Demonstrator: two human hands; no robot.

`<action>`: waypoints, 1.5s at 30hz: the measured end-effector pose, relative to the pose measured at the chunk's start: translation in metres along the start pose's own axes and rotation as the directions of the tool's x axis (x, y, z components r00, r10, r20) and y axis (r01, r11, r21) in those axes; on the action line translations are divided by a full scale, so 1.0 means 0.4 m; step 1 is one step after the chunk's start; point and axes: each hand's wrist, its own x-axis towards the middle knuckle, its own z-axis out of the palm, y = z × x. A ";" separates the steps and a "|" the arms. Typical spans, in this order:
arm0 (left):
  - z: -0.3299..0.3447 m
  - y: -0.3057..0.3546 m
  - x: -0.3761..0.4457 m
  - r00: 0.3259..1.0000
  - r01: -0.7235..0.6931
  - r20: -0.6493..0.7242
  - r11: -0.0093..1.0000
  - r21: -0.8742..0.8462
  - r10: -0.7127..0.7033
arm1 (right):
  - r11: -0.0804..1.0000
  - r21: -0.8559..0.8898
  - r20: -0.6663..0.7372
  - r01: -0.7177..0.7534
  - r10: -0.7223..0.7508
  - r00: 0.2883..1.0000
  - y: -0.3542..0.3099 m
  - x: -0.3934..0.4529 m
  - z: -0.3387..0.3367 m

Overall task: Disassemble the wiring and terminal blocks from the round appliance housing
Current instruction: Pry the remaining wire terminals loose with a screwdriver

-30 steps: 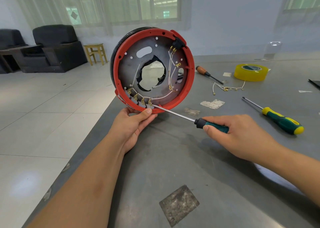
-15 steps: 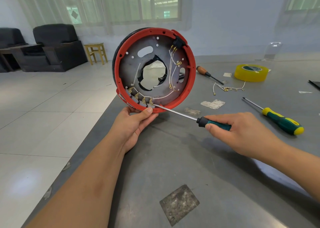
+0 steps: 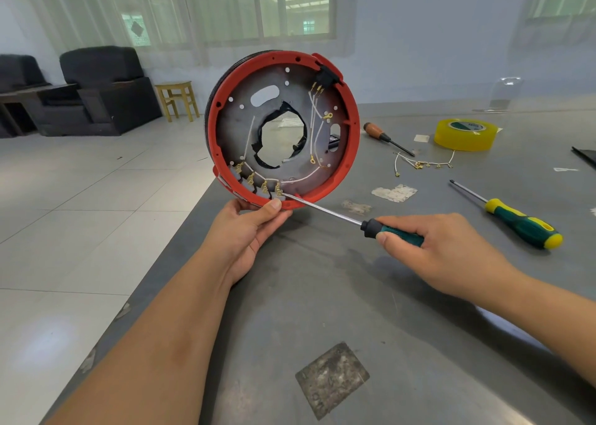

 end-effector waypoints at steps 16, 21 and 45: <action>0.006 -0.007 -0.003 0.998 -0.043 -0.035 0.999 -0.002 0.043 | 1.000 0.012 -0.021 0.009 -0.008 1.000 -0.028 -0.008 0.021; 0.001 -0.008 0.001 0.999 -0.046 -0.002 0.999 0.000 0.046 | 1.000 0.001 0.002 -0.031 0.031 1.000 -0.008 0.005 -0.013; -0.007 -0.004 0.004 0.999 -0.003 0.046 1.000 0.010 0.002 | 0.996 0.064 0.074 -0.066 0.061 0.995 0.021 0.017 -0.029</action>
